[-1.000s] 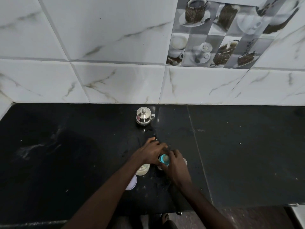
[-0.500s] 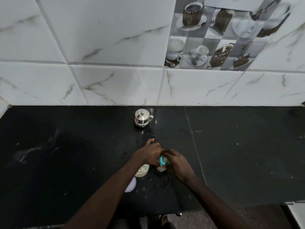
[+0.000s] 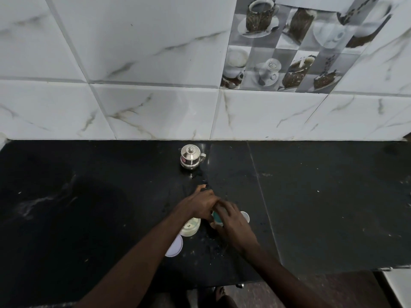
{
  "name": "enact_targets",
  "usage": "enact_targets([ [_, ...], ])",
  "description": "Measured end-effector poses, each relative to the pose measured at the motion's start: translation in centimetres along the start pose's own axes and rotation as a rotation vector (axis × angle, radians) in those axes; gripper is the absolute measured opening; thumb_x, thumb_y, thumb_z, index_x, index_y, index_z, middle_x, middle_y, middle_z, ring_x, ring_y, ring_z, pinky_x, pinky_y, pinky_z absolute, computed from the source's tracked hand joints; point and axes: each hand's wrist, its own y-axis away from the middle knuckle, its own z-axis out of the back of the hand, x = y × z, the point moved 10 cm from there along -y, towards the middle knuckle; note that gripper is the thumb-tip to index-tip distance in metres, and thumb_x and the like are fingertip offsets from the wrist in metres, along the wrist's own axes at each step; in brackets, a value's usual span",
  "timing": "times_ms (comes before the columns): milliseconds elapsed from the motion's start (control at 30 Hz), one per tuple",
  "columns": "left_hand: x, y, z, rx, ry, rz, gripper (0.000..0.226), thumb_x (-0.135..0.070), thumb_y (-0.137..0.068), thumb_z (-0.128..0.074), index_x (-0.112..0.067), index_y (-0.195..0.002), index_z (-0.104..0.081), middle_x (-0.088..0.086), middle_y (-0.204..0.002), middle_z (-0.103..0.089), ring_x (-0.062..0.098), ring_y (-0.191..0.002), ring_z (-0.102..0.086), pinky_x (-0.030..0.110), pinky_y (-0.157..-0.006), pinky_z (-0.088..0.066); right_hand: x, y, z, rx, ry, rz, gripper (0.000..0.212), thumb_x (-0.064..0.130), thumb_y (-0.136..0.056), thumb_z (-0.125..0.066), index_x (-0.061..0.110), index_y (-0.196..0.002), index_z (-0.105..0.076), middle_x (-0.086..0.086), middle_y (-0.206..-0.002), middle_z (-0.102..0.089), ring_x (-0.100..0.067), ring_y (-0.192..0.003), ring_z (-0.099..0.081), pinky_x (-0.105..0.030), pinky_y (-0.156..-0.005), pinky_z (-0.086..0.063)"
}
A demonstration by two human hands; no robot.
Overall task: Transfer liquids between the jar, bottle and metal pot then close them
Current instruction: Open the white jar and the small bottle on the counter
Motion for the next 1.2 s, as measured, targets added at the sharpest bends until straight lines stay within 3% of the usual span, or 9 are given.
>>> enact_targets([
  [200,0.2,0.1,-0.1,0.027,0.05,0.01,0.073,-0.044,-0.07,-0.084,-0.032,-0.135,-0.053,-0.006,-0.137,-0.057,0.016,-0.135,-0.044,0.057,-0.122,-0.012,-0.7,-0.5,0.6,0.003,-0.003,-0.068,0.048,0.032,-0.088,-0.066,0.015,-0.132,-0.06,-0.003,-0.135,-0.057,-0.022,-0.119,-0.053,-0.021,-0.094,-0.036],
  [367,-0.2,0.4,0.3,0.038,0.101,-0.004,0.076,-0.04,-0.071,-0.087,-0.03,-0.138,-0.053,-0.004,-0.142,-0.054,0.017,-0.14,-0.039,0.055,-0.121,-0.01,0.0,-0.5,1.1,0.032,-0.041,-0.022,0.054,0.037,-0.086,-0.051,0.011,-0.131,-0.062,-0.005,-0.131,-0.057,-0.019,-0.115,-0.051,-0.023,-0.095,-0.04],
  [433,0.0,0.3,0.1,0.042,0.097,0.001,0.074,-0.043,-0.07,-0.086,-0.032,-0.136,-0.053,-0.004,-0.14,-0.055,0.017,-0.139,-0.039,0.056,-0.121,-0.011,-0.8,-0.4,1.3,0.046,-0.053,-0.026,0.048,0.031,-0.086,-0.057,0.016,-0.132,-0.061,-0.001,-0.129,-0.053,-0.017,-0.115,-0.049,-0.022,-0.094,-0.039],
  [533,0.3,-0.1,-0.4,0.065,0.056,0.017,0.065,-0.047,-0.068,-0.084,-0.037,-0.127,-0.058,-0.006,-0.128,-0.06,0.017,-0.132,-0.044,0.058,-0.119,-0.014,-3.3,-0.1,2.7,-0.025,-0.109,-0.165,0.046,0.022,-0.085,-0.075,0.024,-0.13,-0.065,0.006,-0.118,-0.044,-0.01,-0.105,-0.051,-0.013,-0.087,-0.04],
  [633,0.3,-0.3,-0.2,0.062,0.034,0.015,0.058,-0.047,-0.067,-0.083,-0.036,-0.12,-0.062,-0.009,-0.12,-0.063,0.015,-0.127,-0.047,0.059,-0.117,-0.018,-6.5,1.2,4.8,-0.201,-0.213,-0.448,0.041,0.019,-0.078,-0.083,0.022,-0.117,-0.07,0.002,-0.112,-0.048,-0.005,-0.094,-0.055,-0.001,-0.074,-0.037],
  [800,0.1,-0.5,-0.4,0.06,0.009,0.004,0.057,-0.049,-0.069,-0.082,-0.035,-0.12,-0.062,-0.008,-0.117,-0.065,0.016,-0.124,-0.049,0.059,-0.116,-0.02,-8.5,2.1,4.2,-0.196,-0.145,-0.597,0.021,0.03,-0.081,-0.08,0.022,-0.093,-0.066,0.004,-0.096,-0.056,-0.015,-0.087,-0.058,-0.017,-0.066,-0.037],
  [933,-0.1,-0.4,-0.2,0.05,0.012,-0.005,0.054,-0.045,-0.07,-0.082,-0.033,-0.119,-0.063,-0.007,-0.119,-0.064,0.016,-0.125,-0.049,0.059,-0.117,-0.019,-8.5,1.1,3.3,-0.131,-0.063,-0.545,0.022,0.034,-0.081,-0.081,0.017,-0.092,-0.073,0.003,-0.096,-0.062,-0.011,-0.078,-0.056,-0.009,-0.061,-0.033],
  [1067,0.2,-0.5,-0.6,0.051,-0.006,0.003,0.056,-0.047,-0.069,-0.082,-0.035,-0.12,-0.061,-0.006,-0.118,-0.062,0.016,-0.124,-0.048,0.059,-0.116,-0.021,-9.3,0.1,2.1,-0.021,-0.04,-0.511,0.027,0.04,-0.082,-0.08,0.015,-0.093,-0.078,-0.001,-0.098,-0.067,-0.018,-0.085,-0.067,-0.03,-0.069,-0.05],
  [1200,0.2,-0.5,-0.9,0.062,0.004,0.003,0.054,-0.047,-0.07,-0.08,-0.036,-0.12,-0.06,-0.007,-0.119,-0.063,0.015,-0.125,-0.047,0.058,-0.116,-0.021,-9.2,-0.9,1.0,0.14,0.029,-0.423,0.026,0.037,-0.085,-0.076,0.014,-0.096,-0.077,-0.003,-0.105,-0.069,-0.022,-0.095,-0.069,-0.035,-0.077,-0.054],
])
